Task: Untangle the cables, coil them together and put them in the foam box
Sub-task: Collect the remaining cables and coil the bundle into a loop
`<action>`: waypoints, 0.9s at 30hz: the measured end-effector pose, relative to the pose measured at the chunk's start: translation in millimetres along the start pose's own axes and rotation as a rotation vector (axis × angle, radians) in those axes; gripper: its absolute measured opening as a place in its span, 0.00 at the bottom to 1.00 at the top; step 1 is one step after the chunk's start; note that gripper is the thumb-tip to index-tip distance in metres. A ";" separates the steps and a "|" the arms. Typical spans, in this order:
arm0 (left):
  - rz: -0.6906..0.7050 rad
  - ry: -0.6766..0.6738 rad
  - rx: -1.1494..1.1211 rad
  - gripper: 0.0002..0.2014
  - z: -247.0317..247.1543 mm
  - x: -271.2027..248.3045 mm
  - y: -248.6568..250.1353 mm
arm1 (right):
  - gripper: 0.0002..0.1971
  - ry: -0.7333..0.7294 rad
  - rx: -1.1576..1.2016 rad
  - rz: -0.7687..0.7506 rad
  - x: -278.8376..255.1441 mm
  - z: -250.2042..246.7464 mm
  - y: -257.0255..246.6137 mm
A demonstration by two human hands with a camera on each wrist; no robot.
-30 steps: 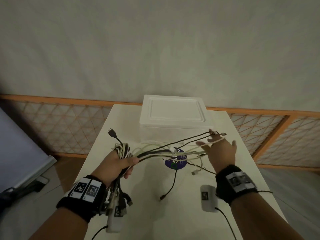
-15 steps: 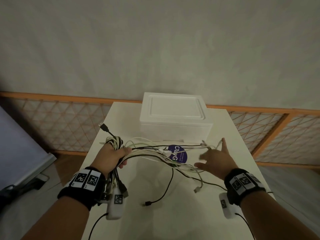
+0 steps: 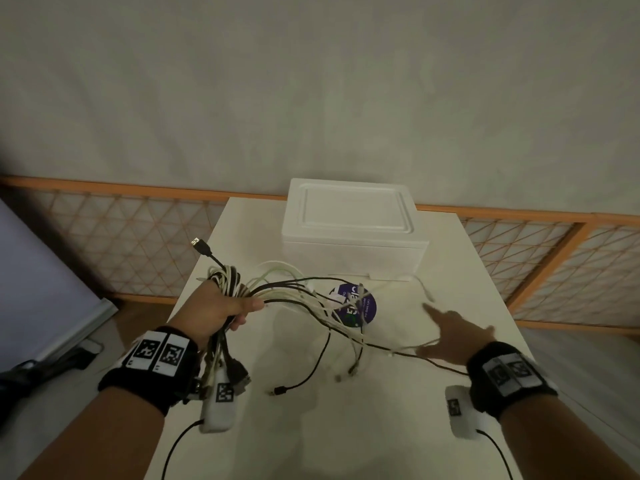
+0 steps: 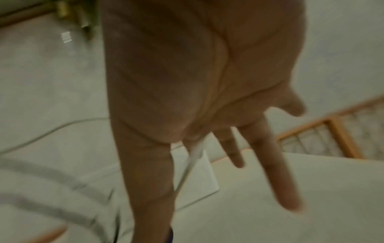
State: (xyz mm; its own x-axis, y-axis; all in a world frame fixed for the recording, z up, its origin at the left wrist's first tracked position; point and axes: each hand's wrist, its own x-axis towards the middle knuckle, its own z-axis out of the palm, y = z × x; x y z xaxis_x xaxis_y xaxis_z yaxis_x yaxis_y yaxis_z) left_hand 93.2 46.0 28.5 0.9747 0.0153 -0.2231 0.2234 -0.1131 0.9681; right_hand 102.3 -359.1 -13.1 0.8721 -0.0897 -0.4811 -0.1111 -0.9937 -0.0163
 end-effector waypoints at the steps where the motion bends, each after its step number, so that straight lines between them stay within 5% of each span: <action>1: 0.012 0.000 -0.007 0.12 -2.1 -0.3 -0.7 | 0.54 -0.058 0.116 0.026 1.9 -2.5 8.6; 2: 0.023 0.007 -0.023 0.11 -2.9 -0.3 -1.0 | 0.54 -0.110 0.161 0.019 0.5 -7.1 11.2; 4: 0.058 -0.004 -0.039 0.13 0.8 -1.7 1.5 | 0.40 -0.084 0.082 -0.077 -3.8 -16.5 2.1; 7: 0.123 -0.075 -0.017 0.18 17.6 -3.2 6.0 | 0.14 0.297 0.241 -0.432 -20.0 -28.2 -47.5; 9: 0.167 -0.127 -0.033 0.18 33.0 -7.1 12.2 | 0.13 0.376 0.567 -0.580 -28.1 -27.8 -89.6; 11: 0.226 -0.159 -0.055 0.20 46.0 -10.3 19.0 | 0.16 0.194 0.833 -0.617 -31.3 -19.7 -120.0; 14: 0.318 -0.113 -0.128 0.18 50.7 -17.6 37.2 | 0.20 -0.153 0.646 -0.449 -29.7 11.8 -133.6; 17: 0.409 -0.126 -0.223 0.17 41.5 -22.8 51.8 | 0.20 -0.234 0.420 -0.229 -17.1 43.6 -115.8; 20: 0.411 -0.114 -0.272 0.20 36.9 -21.8 54.9 | 0.30 -0.207 0.429 -0.188 -0.3 52.2 -93.5; 22: 0.367 -0.099 -0.339 0.13 39.2 -20.1 54.6 | 0.35 -0.148 0.303 -0.146 6.5 45.3 -82.3; 24: 0.338 -0.067 -0.443 0.10 41.0 -17.1 57.6 | 0.32 -0.019 0.114 -0.051 13.0 35.8 -68.4; 27: 0.316 -0.026 -0.507 0.15 38.0 -10.9 64.4 | 0.26 -0.010 0.181 -0.050 15.9 16.0 -53.0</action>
State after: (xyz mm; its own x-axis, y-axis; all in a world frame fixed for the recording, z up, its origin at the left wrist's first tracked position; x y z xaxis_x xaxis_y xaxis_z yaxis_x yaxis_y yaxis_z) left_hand 96.5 0.8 89.0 0.9956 0.0328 0.0879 -0.0938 0.3798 0.9203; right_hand 114.4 -306.8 -33.8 0.8741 -0.0390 -0.4841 -0.1523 -0.9685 -0.1970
